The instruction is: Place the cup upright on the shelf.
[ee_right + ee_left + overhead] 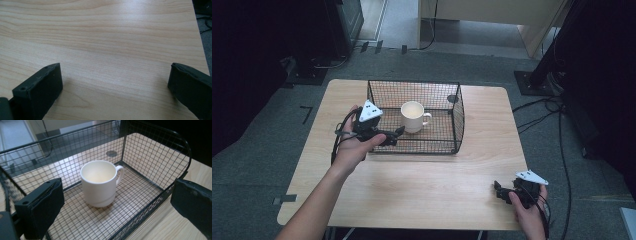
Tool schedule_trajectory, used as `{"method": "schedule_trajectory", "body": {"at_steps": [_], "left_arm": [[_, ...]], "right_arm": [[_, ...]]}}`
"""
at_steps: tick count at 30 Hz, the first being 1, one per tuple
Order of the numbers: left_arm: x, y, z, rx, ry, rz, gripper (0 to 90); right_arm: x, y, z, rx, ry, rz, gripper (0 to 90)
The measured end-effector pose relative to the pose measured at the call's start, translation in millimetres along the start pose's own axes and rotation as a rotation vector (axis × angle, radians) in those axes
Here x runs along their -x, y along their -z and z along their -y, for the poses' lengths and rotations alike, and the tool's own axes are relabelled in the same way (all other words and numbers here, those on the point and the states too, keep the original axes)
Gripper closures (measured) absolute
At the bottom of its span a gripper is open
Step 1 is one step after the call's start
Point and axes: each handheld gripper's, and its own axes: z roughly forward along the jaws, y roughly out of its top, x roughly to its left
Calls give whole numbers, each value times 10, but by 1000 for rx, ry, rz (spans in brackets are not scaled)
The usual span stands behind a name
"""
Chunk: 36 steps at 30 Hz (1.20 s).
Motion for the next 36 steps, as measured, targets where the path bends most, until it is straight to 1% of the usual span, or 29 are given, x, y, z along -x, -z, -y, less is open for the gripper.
{"method": "schedule_trajectory", "body": {"at_steps": [2, 3, 5, 7, 8, 10, 11, 14, 15, 16, 17, 18, 20, 21, 22, 23, 24, 25, 26, 28, 30, 33, 34, 36], "left_arm": [[2, 19, 30, 4, 4, -3, 0], [0, 60, 92, 5, 4, -9, 0], [-2, 99, 155, 9, 8, -1, 0], [-10, 134, 220, 8, 10, -8, 0], [-14, 151, 252, 13, 20, -5, 0], [-20, 169, 284, 16, 21, -3, 0], [-32, 202, 349, 17, 23, -5, 0], [-54, 238, 454, 22, 35, -2, 0], [-54, 238, 454, 22, 35, -2, 0], [-69, 259, 529, 17, 36, -1, 0], [-77, 268, 569, 16, 37, -4, 0], [-77, 268, 569, 16, 37, -4, 0], [-105, 297, 688, 12, 47, -8, 0], [-105, 297, 688, 12, 47, -8, 0], [-128, 311, 770, 8, 56, -15, 0], [-128, 311, 770, 8, 56, -15, 0], [-165, 330, 857, 5, 72, -22, 0], [-165, 330, 857, 5, 72, -22, 0], [-199, 344, 946, 2, 84, -30, 0], [-233, 357, 1031, -6, 89, -40, 0], [-268, 374, 1106, -14, 98, -50, 0], [-327, 411, 1216, -15, 112, -68, 0], [-327, 411, 1216, -15, 112, -68, 0], [-366, 432, 1298, -15, 124, -81, 0]], "right_arm": [[0, 0, 0, 0, 0, 0, 0], [0, 0, 0, 0, 0, 1, 0], [-1, 1, 0, -1, -1, 0, 0], [-1, 1, 0, -1, -2, 0, 0], [-1, 1, 0, -1, -2, 0, 0], [-1, 0, 0, -1, -1, 0, 0], [-1, 0, 0, -1, -1, 0, 0], [-1, 1, 0, -1, -1, 0, 0], [0, 0, 0, -1, 1, 0, 0], [0, 1, 0, -1, 0, 0, 0], [0, 1, 0, -1, 0, 1, 0], [0, 1, 0, -1, 0, 1, 0], [-1, 1, 0, -1, -1, 0, 0], [0, 1, 0, -1, 0, 0, 0], [-1, 1, 0, -1, 0, 0, 0], [-1, 1, 0, -1, 0, 0, 0], [-1, 1, 0, -1, -1, 1, 0], [-1, 1, 0, -1, 0, 1, 0], [-1, 1, 0, -1, -1, 1, 0], [-1, 1, 0, -1, 0, 1, 0], [-1, 0, 0, -1, 0, 1, 0], [-1, -3, -2, 0, 0, 2, 0], [-1, -3, -2, 0, 0, 2, 0], [-1, -3, -2, 1, 0, 3, 0]]}}
